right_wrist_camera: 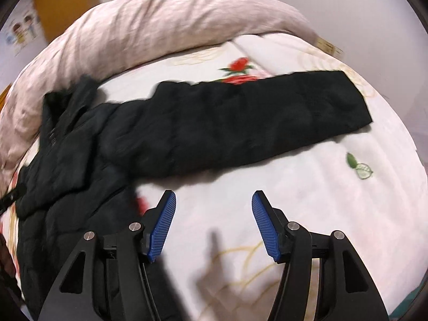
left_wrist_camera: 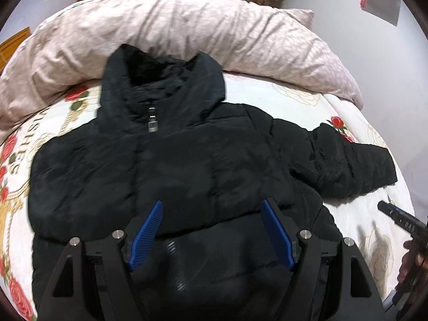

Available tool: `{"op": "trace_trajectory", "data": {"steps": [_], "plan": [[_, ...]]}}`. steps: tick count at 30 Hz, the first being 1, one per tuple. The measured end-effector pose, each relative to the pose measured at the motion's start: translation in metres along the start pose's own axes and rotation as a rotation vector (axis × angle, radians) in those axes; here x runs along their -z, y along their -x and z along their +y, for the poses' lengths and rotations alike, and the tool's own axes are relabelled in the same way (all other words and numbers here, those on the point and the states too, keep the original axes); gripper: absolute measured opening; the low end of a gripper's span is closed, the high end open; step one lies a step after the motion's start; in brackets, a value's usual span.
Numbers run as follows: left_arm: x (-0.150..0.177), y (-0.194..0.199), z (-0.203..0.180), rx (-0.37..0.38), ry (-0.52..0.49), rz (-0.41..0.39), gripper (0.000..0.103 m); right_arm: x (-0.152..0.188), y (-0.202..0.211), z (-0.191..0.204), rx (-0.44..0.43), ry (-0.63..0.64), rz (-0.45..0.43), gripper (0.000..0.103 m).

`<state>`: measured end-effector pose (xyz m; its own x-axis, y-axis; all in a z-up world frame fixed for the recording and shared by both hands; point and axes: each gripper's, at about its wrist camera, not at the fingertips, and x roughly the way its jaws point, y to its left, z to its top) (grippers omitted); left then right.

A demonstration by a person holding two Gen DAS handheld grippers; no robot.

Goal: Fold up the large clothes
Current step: 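Close the right tool on the sleeve cuff and lift it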

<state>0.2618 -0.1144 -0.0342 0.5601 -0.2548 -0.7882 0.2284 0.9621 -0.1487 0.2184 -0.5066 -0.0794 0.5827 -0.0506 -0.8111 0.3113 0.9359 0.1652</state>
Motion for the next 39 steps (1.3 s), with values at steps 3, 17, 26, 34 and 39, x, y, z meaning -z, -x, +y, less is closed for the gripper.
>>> {"op": "trace_trajectory", "data": {"steps": [3,17,26,34,39], "plan": [[-0.006,-0.017,-0.007,0.001,-0.016,0.007,0.077,-0.012,-0.017,-0.029,0.015,-0.076,0.001,0.063],[-0.015,-0.081,0.001,-0.066,-0.004,0.020,0.078,-0.058,-0.078,-0.128,-0.037,-0.377,-0.081,0.065],[-0.018,-0.083,-0.001,-0.055,-0.008,0.014,0.081,-0.074,-0.069,-0.123,0.033,-0.373,-0.132,0.014],[-0.016,-0.046,0.004,-0.007,0.022,-0.010,0.081,-0.089,-0.005,-0.092,-0.012,-0.287,-0.215,0.009],[-0.017,-0.011,0.016,-0.009,0.036,-0.046,0.081,-0.101,0.040,-0.046,-0.078,-0.207,-0.275,0.009]]}}
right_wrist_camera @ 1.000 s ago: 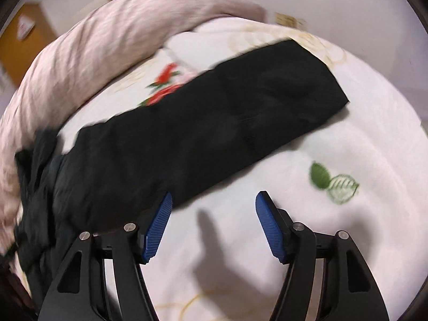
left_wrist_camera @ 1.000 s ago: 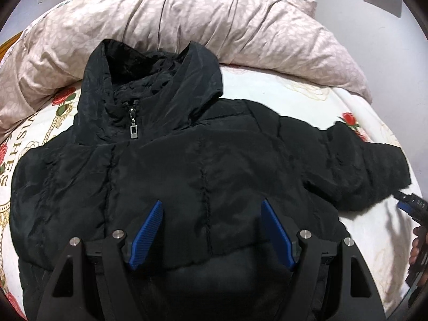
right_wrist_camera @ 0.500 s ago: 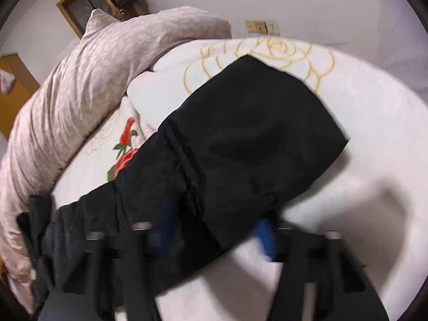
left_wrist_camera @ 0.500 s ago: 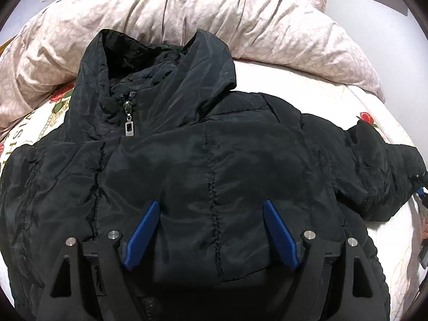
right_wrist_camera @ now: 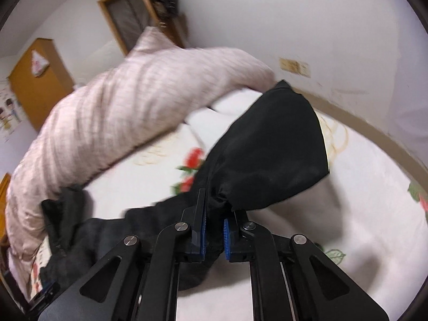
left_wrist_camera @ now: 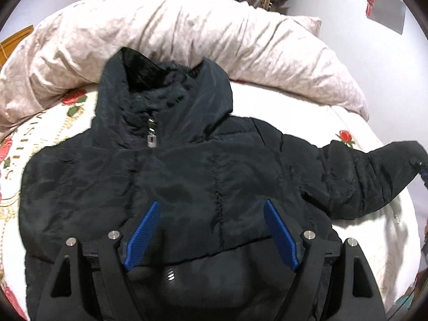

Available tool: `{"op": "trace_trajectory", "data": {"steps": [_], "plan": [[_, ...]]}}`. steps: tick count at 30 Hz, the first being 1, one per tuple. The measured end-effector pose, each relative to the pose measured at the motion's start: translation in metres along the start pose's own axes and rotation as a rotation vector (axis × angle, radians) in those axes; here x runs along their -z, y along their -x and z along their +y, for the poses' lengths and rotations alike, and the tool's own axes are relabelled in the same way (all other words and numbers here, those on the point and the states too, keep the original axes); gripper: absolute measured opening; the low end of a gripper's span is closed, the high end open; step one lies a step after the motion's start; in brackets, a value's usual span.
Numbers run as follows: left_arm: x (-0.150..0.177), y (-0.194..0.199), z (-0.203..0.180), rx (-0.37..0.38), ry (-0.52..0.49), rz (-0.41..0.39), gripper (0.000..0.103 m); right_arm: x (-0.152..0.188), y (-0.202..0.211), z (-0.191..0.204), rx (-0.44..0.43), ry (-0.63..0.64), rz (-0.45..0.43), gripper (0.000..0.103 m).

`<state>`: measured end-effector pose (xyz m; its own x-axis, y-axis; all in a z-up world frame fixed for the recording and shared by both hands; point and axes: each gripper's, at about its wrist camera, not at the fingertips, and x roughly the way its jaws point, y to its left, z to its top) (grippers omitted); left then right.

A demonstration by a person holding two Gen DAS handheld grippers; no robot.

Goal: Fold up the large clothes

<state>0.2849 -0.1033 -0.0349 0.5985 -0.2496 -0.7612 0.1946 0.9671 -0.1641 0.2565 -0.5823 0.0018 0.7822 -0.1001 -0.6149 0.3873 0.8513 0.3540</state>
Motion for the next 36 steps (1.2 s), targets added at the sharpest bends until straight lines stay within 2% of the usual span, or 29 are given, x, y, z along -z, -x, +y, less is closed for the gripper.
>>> {"op": "trace_trajectory", "data": {"steps": [8,16,22,28,36], "plan": [[-0.006,0.051,0.040,-0.038,0.060,-0.054,0.081,-0.008,0.044,0.108,-0.182,0.132,-0.034,0.009],[0.004,0.077,0.090,-0.077,0.133,-0.093,0.081,0.021,0.056,0.215,-0.327,0.281,0.009,0.009],[0.014,0.081,0.133,-0.110,0.187,-0.109,0.081,0.072,0.037,0.284,-0.405,0.385,0.095,0.009],[0.029,0.077,0.175,-0.140,0.240,-0.110,0.081,0.138,0.008,0.331,-0.450,0.468,0.210,0.009],[0.037,0.067,0.215,-0.148,0.334,-0.105,0.081,0.210,-0.044,0.366,-0.450,0.554,0.373,0.009]]}}
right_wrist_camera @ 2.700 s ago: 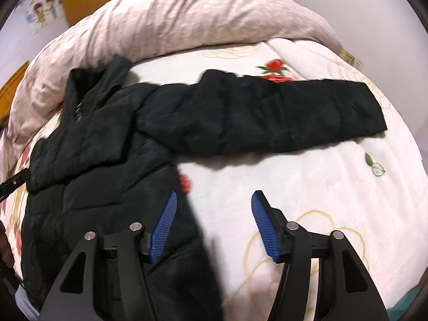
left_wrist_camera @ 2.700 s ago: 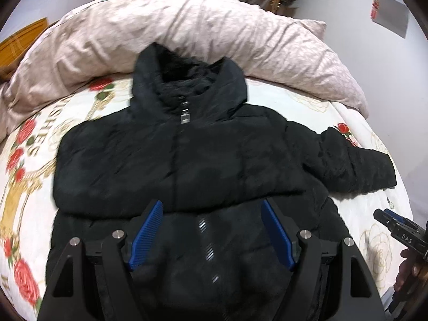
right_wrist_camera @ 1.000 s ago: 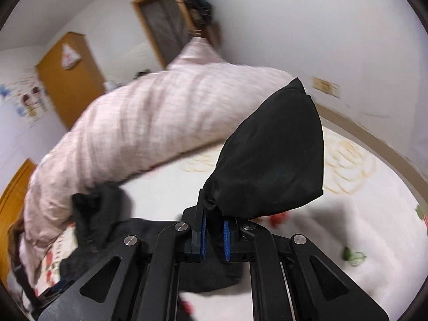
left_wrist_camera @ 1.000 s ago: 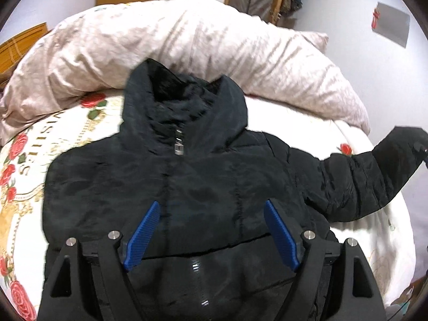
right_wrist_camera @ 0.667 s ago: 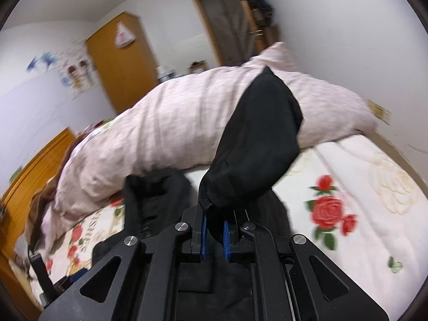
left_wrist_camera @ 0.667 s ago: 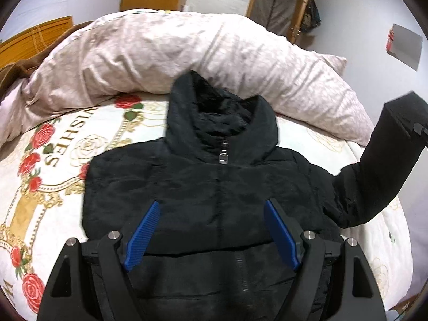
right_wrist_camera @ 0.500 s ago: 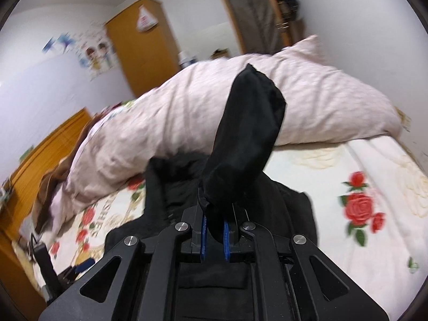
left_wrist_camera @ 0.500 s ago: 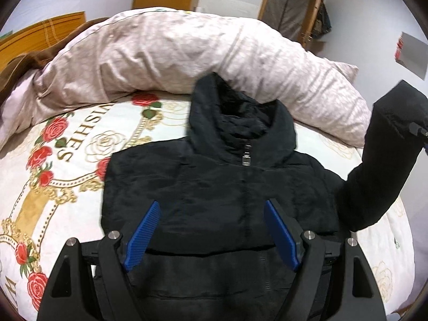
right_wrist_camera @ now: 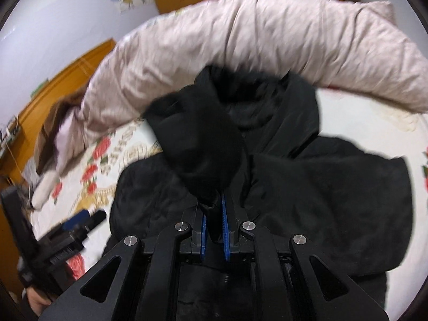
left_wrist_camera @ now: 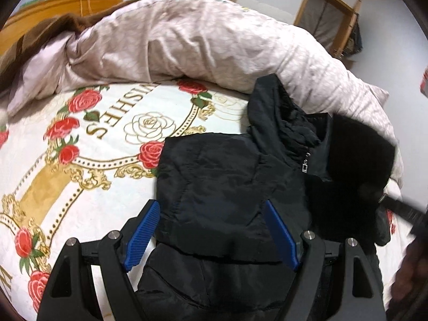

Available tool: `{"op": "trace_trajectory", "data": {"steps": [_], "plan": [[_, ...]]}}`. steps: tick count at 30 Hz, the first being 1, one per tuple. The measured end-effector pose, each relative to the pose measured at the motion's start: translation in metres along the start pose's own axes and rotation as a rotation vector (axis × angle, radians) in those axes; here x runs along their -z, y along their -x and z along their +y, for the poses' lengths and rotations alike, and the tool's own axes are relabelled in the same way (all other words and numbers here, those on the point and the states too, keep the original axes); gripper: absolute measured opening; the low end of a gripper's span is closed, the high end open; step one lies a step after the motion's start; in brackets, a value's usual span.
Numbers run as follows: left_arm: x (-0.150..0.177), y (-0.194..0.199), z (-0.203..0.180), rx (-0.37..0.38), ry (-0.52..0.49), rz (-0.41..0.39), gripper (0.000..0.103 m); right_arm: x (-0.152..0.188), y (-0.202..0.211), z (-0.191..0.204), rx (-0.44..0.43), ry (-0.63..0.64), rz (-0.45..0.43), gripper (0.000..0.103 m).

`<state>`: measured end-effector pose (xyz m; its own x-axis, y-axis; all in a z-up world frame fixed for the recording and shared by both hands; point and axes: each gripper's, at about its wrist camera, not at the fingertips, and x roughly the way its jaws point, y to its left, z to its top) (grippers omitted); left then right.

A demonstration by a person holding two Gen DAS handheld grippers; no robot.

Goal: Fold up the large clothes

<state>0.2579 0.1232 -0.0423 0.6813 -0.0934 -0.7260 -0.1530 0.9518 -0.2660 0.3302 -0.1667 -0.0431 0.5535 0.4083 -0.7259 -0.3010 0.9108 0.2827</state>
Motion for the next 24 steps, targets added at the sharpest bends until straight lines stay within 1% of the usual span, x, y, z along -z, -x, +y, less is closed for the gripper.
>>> {"op": "trace_trajectory", "data": {"steps": [3,6,8,9,10,11,12,13,14,16,18,19,22,24], "plan": [[-0.006,-0.002,-0.001,0.021,0.004,0.005,0.081,0.010,-0.019,0.007,-0.015,0.014,0.042,0.009],[-0.011,0.001,-0.008,0.038,-0.015,-0.014,0.081,0.020,-0.030,0.009,-0.035,0.019,0.075,0.013],[-0.014,0.001,-0.010,0.062,-0.010,-0.018,0.081,0.024,-0.034,0.009,-0.053,0.021,0.093,0.025],[-0.014,0.000,-0.010,0.075,0.000,-0.014,0.081,0.027,-0.035,0.010,-0.069,0.020,0.096,0.027],[-0.015,-0.001,-0.010,0.096,0.016,-0.008,0.081,0.028,-0.035,0.011,-0.081,0.025,0.094,0.033],[-0.016,-0.002,-0.010,0.117,0.035,0.000,0.081,0.030,-0.032,0.012,-0.096,0.031,0.090,0.043],[-0.016,-0.003,-0.010,0.131,0.047,0.007,0.082,0.030,-0.029,0.014,-0.110,0.036,0.087,0.049],[-0.016,-0.005,-0.011,0.145,0.055,0.012,0.082,0.032,-0.025,0.014,-0.119,0.043,0.084,0.057],[-0.015,-0.007,-0.013,0.159,0.058,0.016,0.082,0.034,-0.020,0.014,-0.126,0.049,0.080,0.059],[-0.013,-0.013,-0.018,0.196,0.067,0.038,0.083,0.038,-0.010,0.012,-0.138,0.052,0.079,0.059],[-0.010,-0.023,-0.025,0.234,0.065,0.069,0.084,0.042,0.005,0.004,-0.131,0.047,0.068,0.059],[-0.007,-0.030,-0.030,0.242,0.063,0.089,0.084,0.044,0.014,-0.002,-0.124,0.045,0.059,0.059],[0.003,-0.053,-0.045,0.278,0.051,0.160,0.084,0.047,0.036,-0.026,-0.065,0.027,0.024,0.059],[0.011,-0.067,-0.053,0.289,0.048,0.192,0.082,0.048,0.051,-0.050,0.003,-0.002,-0.007,0.059]]}}
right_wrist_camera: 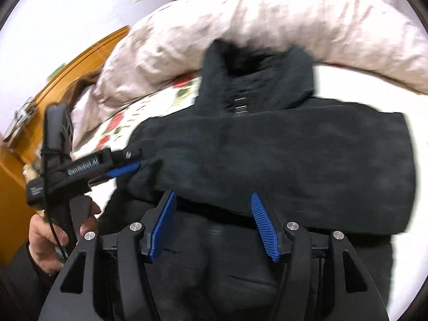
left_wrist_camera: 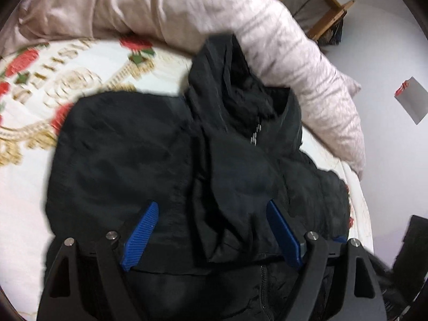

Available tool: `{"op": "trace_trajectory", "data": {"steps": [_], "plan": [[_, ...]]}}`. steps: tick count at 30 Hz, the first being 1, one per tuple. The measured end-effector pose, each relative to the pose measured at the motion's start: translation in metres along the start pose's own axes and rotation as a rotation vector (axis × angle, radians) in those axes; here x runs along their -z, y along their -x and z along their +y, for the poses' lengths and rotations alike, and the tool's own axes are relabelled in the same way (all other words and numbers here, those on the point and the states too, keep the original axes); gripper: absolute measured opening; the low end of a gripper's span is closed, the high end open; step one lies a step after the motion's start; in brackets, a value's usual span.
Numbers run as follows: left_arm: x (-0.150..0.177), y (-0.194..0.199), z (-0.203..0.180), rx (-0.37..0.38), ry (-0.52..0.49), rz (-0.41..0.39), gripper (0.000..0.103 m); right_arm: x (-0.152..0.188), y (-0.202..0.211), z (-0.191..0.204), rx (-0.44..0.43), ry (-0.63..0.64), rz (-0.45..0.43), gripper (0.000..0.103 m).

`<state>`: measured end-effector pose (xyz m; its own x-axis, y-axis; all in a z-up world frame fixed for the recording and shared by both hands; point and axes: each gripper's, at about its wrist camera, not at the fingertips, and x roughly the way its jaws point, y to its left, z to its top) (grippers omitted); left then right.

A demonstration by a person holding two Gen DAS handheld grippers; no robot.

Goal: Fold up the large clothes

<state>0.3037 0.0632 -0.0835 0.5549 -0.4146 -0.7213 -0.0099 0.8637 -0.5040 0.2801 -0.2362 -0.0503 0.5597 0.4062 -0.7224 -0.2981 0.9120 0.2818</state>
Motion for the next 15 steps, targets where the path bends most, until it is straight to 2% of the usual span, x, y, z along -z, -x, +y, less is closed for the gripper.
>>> {"op": "trace_trajectory", "data": {"steps": [1,2,3,4,5,7,10,11,15], "plan": [[0.002,-0.006,-0.002,0.014,-0.006,0.005,0.081,0.000,0.006,-0.012,0.035,-0.018,-0.014,0.059],[0.005,-0.011,-0.005,0.016,-0.019,0.004,0.067,-0.001,0.012,-0.025,0.072,-0.037,-0.027,0.059],[0.006,-0.015,-0.007,0.009,-0.035,0.006,0.037,-0.003,0.018,-0.042,0.124,-0.062,-0.045,0.059],[0.007,-0.017,-0.009,-0.003,-0.045,0.008,0.024,-0.004,0.022,-0.051,0.155,-0.078,-0.055,0.059],[0.007,-0.017,-0.008,-0.014,-0.038,0.000,0.019,-0.006,0.026,-0.065,0.201,-0.098,-0.072,0.059],[0.008,-0.011,-0.006,-0.039,-0.035,-0.031,0.014,-0.011,0.027,-0.084,0.268,-0.121,-0.096,0.059],[0.008,-0.001,-0.002,-0.120,-0.050,-0.071,0.012,-0.020,0.015,-0.104,0.317,-0.145,-0.099,0.045],[0.008,0.001,0.000,-0.135,-0.046,-0.077,0.012,-0.022,0.008,-0.106,0.327,-0.143,-0.096,0.044],[0.011,-0.008,0.010,-0.164,-0.035,-0.059,0.013,-0.020,-0.038,-0.121,0.345,-0.143,-0.012,0.043]]}}
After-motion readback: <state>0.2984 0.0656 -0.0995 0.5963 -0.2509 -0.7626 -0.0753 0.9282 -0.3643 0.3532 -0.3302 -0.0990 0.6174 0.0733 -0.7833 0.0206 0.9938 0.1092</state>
